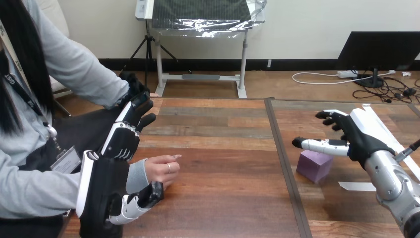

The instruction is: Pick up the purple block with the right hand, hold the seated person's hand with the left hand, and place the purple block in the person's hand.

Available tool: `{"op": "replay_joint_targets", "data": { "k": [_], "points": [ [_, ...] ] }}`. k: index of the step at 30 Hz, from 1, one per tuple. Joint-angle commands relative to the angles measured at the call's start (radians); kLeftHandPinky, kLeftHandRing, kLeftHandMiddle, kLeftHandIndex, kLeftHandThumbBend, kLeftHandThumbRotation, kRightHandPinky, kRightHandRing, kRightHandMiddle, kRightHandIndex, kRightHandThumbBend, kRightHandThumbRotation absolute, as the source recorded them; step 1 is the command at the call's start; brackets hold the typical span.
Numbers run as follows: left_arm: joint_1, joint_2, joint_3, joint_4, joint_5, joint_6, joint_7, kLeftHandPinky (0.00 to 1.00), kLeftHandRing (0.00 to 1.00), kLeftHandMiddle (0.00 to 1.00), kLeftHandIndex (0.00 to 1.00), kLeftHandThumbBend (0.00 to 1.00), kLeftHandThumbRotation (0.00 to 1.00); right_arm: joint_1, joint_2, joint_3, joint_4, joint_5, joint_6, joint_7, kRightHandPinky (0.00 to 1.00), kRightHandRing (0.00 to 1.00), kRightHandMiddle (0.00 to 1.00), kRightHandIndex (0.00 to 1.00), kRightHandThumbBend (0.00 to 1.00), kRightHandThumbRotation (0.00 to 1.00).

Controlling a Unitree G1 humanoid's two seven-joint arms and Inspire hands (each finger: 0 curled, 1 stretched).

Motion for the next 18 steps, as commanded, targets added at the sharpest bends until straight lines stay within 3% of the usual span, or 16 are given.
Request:
{"op": "replay_joint_targets", "data": {
  "k": [1, 18],
  "points": [
    [-0.032, -0.010, -0.014, -0.027, -0.001, -0.019, -0.003, 0.87, 0.92, 0.93, 0.90, 1.00, 0.74, -0.095, 0.012, 0.015, 0.003, -0.008, 0.015, -0.015, 0.74, 0.82, 0.80, 0.86, 1.00, 0.64],
    [-0.006, -0.013, -0.015, -0.050, 0.005, -0.026, 0.002, 0.87, 0.92, 0.93, 0.90, 1.00, 0.75, -0.075, 0.030, 0.031, 0.033, -0.012, 0.062, -0.002, 0.74, 0.79, 0.79, 0.87, 1.00, 0.65]
  ]
}}
